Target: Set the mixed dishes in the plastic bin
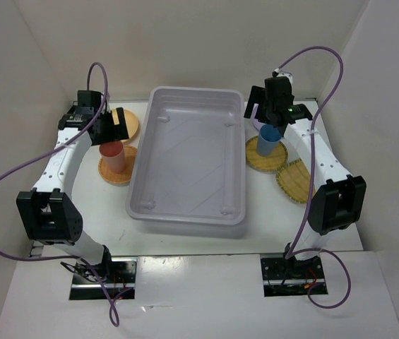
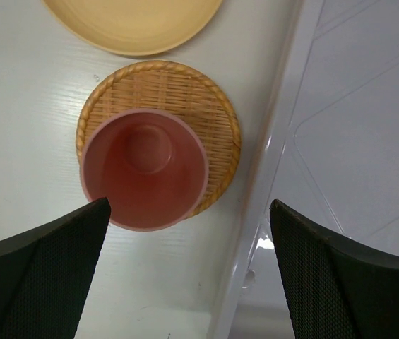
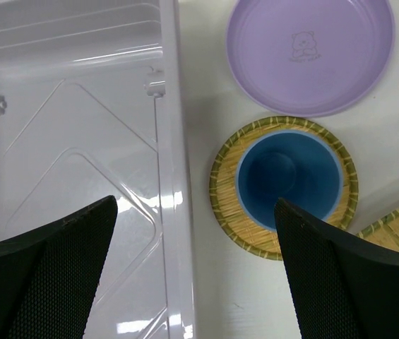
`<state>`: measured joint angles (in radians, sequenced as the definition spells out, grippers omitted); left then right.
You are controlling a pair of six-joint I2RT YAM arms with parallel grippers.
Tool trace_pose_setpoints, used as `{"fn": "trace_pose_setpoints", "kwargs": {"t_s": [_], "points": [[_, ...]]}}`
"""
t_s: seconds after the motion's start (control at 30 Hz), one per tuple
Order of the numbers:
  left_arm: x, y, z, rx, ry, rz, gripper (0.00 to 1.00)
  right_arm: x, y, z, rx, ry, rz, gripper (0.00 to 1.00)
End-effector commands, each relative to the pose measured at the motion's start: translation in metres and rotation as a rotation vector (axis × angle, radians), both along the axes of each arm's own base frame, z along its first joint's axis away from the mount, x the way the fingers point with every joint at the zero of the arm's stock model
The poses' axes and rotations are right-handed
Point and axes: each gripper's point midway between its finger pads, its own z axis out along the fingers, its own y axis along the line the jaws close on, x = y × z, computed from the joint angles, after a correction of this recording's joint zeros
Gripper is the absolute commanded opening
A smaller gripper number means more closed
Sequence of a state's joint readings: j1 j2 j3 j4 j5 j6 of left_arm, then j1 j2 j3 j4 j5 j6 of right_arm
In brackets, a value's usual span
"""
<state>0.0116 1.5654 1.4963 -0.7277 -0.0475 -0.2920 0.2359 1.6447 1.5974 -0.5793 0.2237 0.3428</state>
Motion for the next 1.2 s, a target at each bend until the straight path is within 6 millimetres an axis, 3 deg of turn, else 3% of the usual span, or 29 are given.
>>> {"fn": "trace_pose_setpoints", "kwargs": {"t_s": [0.0,0.23,0.73,1.0,1.17], "points": [[0.009,-0.012,0.019,-0.055,-0.091,-0.041,1.0,0.012,-0.004,0.029,-0.014,-0.083,-0.03,0.96],[0.014,-0.012,-0.009,-0.051,-0.033,-0.046,0.96,0.006,-0.006,0.034,-0.002,-0.091,-0.048,0.96],[0.032,-0.01,-0.037,0.045,0.031,-0.001,0.86,-0.008,-0.016,0.031,-0.015,-0.071,-0.089,0.96],[0.033,-0.005,-0.043,0.105,0.05,0.028,0.69,-0.015,-0.016,0.029,-0.002,-0.063,-0.099,0.96],[0.031,-0.001,-0.05,0.121,0.068,0.038,0.53,-0.017,-0.017,0.029,-0.002,-0.063,-0.099,0.96]]}}
